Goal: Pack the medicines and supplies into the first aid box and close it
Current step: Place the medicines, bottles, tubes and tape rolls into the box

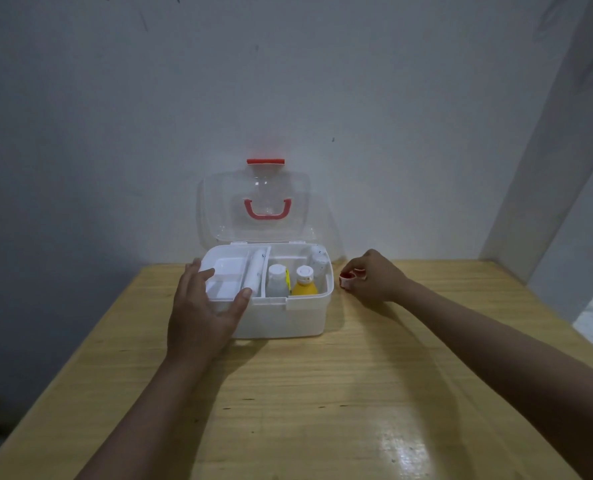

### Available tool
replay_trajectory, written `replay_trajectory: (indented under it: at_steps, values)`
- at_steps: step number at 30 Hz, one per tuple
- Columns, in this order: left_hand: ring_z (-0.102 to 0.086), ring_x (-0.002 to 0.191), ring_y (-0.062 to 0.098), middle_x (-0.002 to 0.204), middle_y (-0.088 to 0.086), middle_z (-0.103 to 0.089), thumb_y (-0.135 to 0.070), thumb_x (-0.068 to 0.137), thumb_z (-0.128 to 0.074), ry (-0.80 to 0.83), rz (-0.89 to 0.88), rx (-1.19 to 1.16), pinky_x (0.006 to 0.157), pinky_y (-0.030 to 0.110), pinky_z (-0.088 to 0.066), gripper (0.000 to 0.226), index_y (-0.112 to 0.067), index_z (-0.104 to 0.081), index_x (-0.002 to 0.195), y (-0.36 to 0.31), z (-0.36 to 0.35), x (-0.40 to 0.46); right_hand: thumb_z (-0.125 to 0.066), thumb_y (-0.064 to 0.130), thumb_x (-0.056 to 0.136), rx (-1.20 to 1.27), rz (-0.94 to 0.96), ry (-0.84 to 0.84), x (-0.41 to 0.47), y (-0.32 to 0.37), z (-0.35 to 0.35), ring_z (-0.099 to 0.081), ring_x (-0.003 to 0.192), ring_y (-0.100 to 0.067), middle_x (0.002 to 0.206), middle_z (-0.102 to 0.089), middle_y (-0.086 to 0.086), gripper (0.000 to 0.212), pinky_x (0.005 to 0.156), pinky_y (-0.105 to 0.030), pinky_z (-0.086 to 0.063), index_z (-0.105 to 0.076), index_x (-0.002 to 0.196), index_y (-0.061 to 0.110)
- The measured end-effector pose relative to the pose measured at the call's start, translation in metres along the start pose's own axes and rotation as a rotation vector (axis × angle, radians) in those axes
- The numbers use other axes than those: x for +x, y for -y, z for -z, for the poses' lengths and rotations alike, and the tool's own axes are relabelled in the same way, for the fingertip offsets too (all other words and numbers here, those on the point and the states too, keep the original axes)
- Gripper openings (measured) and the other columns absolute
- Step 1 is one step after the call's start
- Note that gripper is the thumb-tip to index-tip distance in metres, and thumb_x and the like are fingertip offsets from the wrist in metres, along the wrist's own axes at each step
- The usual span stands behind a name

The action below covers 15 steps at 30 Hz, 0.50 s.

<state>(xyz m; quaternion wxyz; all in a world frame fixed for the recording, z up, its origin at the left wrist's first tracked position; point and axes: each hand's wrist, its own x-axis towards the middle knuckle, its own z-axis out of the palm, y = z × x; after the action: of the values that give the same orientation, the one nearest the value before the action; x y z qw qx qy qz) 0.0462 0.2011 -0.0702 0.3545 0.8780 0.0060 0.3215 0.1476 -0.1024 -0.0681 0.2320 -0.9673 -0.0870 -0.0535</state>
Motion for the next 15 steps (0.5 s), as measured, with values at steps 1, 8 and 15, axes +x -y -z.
replay_trajectory:
  at_steps: [1, 8, 15]
  values:
    - [-0.036, 0.137, 0.027, 0.150, 0.008, -0.038, -0.047, 0.074, -0.071, 0.002, 0.001, 0.001, 0.100, 0.046, -0.041, 0.066, -0.010, -0.052, 0.126, 0.0000, 0.0002, -0.0004, -0.070, 0.039, 0.074, 0.000, -0.003, -0.020, 0.0007, -0.0018, -0.0017, -0.058, 0.085, -0.008, 0.099, -0.054, -0.001, 0.025, 0.077, -0.028, -0.050, -0.071, 0.096, 0.028]
    - [-0.033, 0.138, 0.024, 0.150, 0.009, -0.037, -0.047, 0.075, -0.070, 0.004, 0.001, -0.021, 0.103, 0.040, -0.037, 0.065, -0.009, -0.052, 0.124, 0.0004, 0.0015, -0.0009, -0.074, 0.039, 0.073, -0.006, 0.011, -0.078, 0.0001, -0.0047, -0.0005, -0.049, 0.072, -0.002, 0.089, -0.055, 0.000, 0.024, 0.061, -0.022, -0.037, -0.072, 0.090, 0.023]
    - [-0.033, 0.139, 0.026, 0.149, 0.011, -0.038, -0.046, 0.075, -0.070, 0.007, 0.001, -0.008, 0.104, 0.038, -0.035, 0.065, -0.007, -0.052, 0.124, -0.0005, 0.0007, -0.0002, -0.071, 0.039, 0.076, -0.052, 0.013, -0.070, -0.0056, -0.0002, -0.0004, -0.054, 0.078, -0.013, 0.091, -0.051, -0.001, 0.025, 0.070, -0.028, -0.043, -0.073, 0.094, 0.021]
